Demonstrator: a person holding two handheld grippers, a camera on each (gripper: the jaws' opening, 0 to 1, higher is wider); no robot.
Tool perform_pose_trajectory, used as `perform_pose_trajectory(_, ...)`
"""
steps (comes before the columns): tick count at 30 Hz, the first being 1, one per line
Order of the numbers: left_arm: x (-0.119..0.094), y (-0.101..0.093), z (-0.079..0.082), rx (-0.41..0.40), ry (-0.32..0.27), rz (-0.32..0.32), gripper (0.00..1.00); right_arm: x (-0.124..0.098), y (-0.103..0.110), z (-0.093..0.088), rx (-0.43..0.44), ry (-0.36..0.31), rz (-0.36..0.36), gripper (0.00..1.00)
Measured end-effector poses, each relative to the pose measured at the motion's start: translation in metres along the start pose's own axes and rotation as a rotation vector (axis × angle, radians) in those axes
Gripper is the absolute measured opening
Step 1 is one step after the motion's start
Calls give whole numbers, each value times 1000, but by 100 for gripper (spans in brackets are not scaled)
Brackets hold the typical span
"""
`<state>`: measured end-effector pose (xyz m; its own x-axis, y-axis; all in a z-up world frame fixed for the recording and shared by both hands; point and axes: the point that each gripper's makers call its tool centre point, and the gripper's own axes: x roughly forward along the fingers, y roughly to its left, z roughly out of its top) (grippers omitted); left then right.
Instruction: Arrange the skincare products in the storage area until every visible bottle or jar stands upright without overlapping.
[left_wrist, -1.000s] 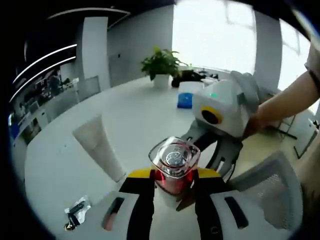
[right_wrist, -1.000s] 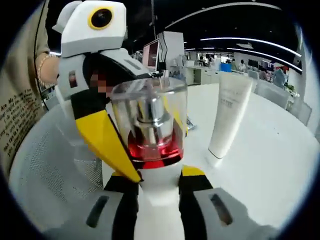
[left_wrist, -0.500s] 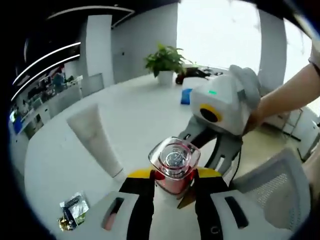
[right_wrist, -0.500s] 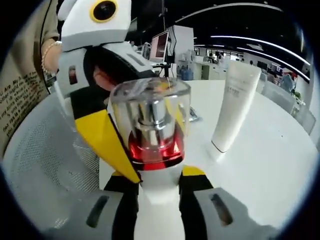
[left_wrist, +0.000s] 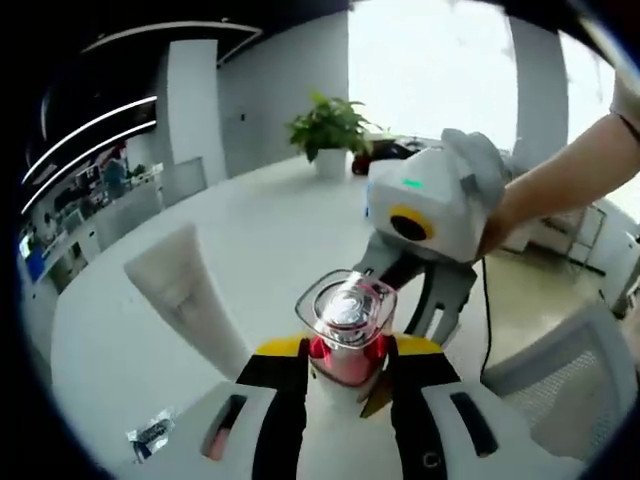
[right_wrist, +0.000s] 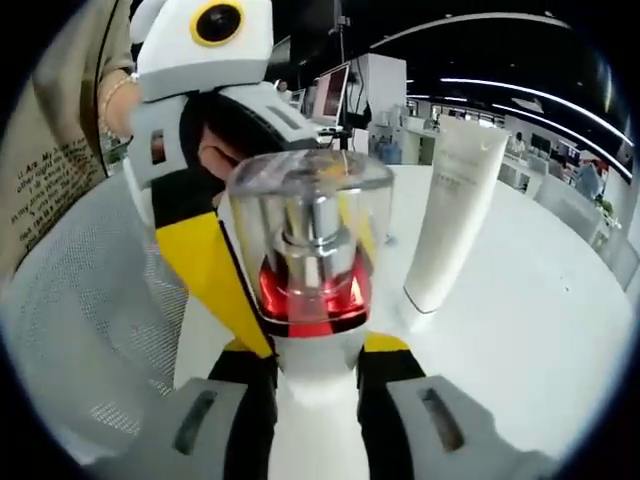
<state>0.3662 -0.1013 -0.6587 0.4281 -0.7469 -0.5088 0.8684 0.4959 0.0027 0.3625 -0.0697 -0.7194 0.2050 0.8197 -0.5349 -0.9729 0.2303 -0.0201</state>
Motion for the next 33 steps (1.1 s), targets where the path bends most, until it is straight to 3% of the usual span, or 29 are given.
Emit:
perform_pose_trajectory(8,13,28,9,-16,-10,15,28,5,-34,1,-38,39,33,29)
perform_pose_trajectory(16,16,47,15,-34,-21,47,28,1,-74,-3,-3,28,-1,29)
perform_pose_trajectory(33,-11,43,-26,-113,26,56,30,13,-100,6,-14,-2,50,29)
